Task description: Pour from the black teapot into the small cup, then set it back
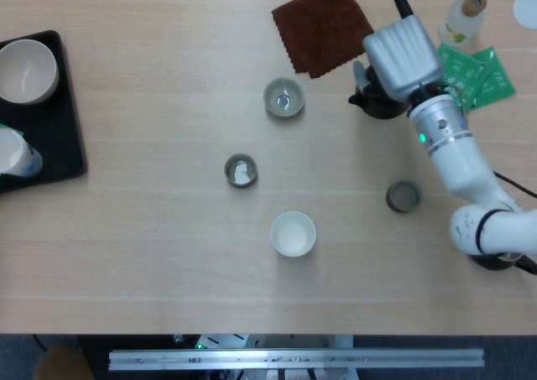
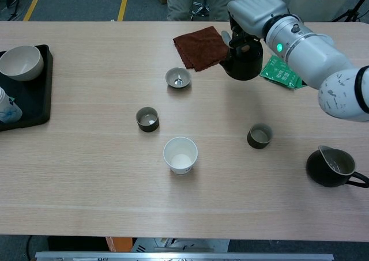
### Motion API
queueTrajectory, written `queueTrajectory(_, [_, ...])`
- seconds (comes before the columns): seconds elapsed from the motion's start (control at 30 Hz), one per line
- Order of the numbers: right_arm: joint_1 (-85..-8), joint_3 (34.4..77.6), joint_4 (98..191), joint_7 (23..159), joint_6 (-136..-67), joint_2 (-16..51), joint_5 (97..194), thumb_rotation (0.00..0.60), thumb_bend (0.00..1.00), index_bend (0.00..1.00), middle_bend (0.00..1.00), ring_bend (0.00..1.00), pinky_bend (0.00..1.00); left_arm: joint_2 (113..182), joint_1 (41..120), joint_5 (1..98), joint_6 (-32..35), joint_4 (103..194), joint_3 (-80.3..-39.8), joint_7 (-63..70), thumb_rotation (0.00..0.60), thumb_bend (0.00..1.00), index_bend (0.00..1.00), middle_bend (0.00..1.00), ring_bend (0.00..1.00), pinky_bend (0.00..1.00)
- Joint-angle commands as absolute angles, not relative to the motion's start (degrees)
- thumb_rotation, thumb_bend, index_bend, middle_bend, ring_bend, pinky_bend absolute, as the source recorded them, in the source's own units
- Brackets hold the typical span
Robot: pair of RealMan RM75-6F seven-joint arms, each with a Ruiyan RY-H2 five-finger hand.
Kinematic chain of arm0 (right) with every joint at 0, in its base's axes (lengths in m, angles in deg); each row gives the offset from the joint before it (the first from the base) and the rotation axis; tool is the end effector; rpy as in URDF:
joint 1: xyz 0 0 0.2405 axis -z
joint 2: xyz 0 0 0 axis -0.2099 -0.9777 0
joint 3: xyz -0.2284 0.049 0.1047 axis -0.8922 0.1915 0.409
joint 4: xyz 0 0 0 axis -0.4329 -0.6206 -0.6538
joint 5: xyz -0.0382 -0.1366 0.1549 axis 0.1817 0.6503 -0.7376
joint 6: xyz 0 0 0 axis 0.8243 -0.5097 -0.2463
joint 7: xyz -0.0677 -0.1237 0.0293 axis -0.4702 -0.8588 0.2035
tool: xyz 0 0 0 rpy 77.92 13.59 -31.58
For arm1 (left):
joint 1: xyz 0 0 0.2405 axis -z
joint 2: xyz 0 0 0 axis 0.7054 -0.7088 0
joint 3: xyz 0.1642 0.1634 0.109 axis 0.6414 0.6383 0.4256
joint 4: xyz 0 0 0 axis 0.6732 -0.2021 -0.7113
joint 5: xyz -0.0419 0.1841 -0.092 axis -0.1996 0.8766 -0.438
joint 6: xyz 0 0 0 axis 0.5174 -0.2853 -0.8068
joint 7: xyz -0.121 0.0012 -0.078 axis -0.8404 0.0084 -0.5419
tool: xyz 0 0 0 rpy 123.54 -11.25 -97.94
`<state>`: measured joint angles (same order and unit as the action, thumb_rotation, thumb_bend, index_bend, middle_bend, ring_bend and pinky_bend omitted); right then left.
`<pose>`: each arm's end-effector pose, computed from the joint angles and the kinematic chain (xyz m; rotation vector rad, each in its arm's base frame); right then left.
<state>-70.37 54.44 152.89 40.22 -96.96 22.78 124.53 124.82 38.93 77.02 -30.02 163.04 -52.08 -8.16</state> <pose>-0.1015 -0.3958 -0.0038 1.8607 -0.5363 0.6072 -0.3436 0.1091 0.2063 -1.2430 -0.9035 -0.9023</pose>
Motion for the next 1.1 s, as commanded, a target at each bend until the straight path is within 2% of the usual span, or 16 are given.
queueTrajectory(0.03, [-71.8,55.2,150.9,38.6,-95.9,24.6,123.3,0.287,0.51,1.00,0.95,0.88,0.09,124.6,38.8,77.3,-30.4,163.5,-52.0,-7.8,0.600,0.29,0.23,0.24,0.18,0.10])
queueTrajectory(0.4, [-71.4,53.8,153.2,37.6,-95.6,24.2,124.0,0.286,0.51,1.00,0.95,0.87,0.09,124.3,38.5,77.4,-30.5,164.4,-51.9,-6.9,0.600,0.29,0.23,0.24,0.18,0.10])
queueTrajectory(1.1, [-60.6,43.1,168.6,44.1,-100.6,9.7,141.2,0.286,0.51,1.00,0.94,0.86,0.09,124.7,39.5,77.5,-29.0,165.2,-52.1,-5.0,0.600,0.29,0.23,0.24,0.18,0.10])
